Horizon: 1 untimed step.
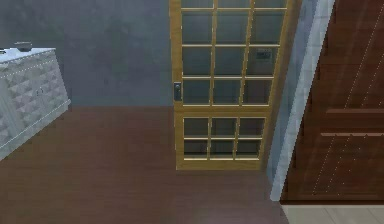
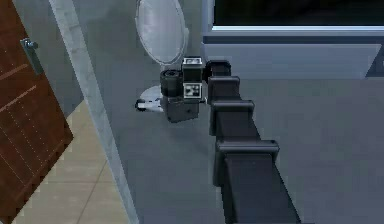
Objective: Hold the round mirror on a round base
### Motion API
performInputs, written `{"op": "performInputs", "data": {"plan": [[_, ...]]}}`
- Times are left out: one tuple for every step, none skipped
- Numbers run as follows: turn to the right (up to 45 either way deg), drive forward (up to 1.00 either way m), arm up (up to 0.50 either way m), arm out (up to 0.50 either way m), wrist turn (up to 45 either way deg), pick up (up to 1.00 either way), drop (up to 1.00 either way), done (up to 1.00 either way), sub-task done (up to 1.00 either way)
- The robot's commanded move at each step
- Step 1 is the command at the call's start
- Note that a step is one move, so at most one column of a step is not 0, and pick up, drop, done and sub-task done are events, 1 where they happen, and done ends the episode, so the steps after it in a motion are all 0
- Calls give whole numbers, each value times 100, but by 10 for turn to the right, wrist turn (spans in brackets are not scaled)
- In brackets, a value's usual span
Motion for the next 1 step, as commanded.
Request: {"op": "performInputs", "data": {"plan": [[0,0,0,0,0,0,0,100,0]]}}
